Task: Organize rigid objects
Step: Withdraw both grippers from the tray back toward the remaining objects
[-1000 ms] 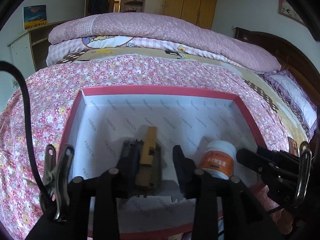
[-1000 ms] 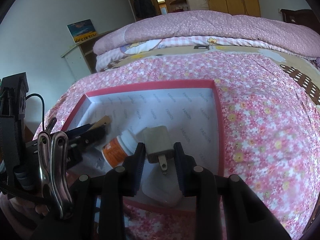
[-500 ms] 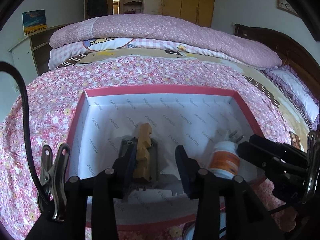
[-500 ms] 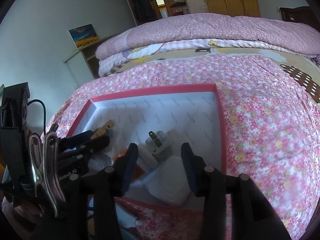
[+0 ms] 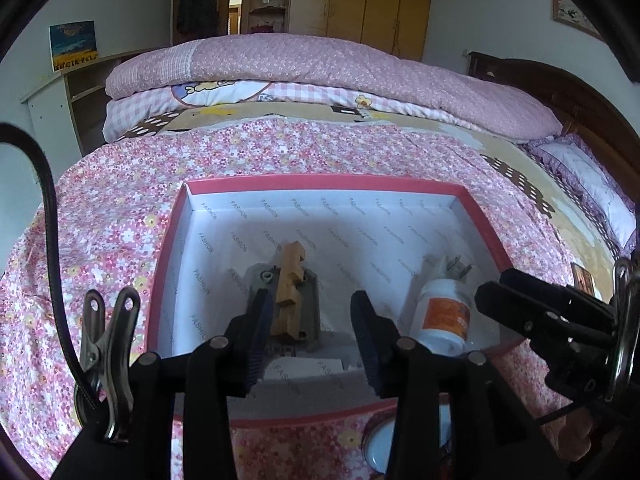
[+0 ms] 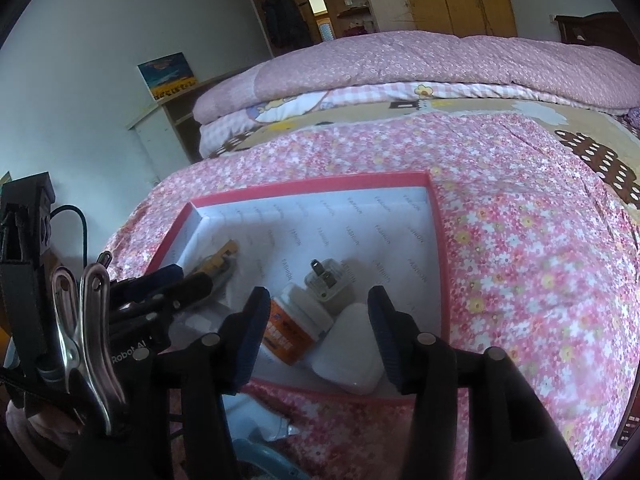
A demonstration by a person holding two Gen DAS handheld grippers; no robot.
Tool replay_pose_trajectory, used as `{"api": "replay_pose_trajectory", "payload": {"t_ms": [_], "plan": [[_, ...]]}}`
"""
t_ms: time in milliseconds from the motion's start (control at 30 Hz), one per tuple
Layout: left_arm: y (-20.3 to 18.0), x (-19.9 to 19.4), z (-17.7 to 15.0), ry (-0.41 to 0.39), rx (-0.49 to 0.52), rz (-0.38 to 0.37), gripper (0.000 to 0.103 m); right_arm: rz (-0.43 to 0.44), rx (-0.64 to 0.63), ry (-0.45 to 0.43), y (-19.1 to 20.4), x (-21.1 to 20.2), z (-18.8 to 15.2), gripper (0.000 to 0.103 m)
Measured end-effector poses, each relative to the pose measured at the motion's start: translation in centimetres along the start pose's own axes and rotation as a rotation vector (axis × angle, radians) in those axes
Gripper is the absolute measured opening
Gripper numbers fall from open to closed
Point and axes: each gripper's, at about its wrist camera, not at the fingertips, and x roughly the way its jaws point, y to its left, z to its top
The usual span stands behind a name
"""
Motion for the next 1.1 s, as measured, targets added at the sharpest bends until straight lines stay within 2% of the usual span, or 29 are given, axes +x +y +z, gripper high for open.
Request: {"api": "replay_pose_trajectory", "payload": {"t_ms": [1100], "plan": [[0.6,-6.5,-3.4,-0.035,-0.031,0.023,0.042,0.098,0.051,0.001,2.2,-5.4,-2.8,0.052]]}}
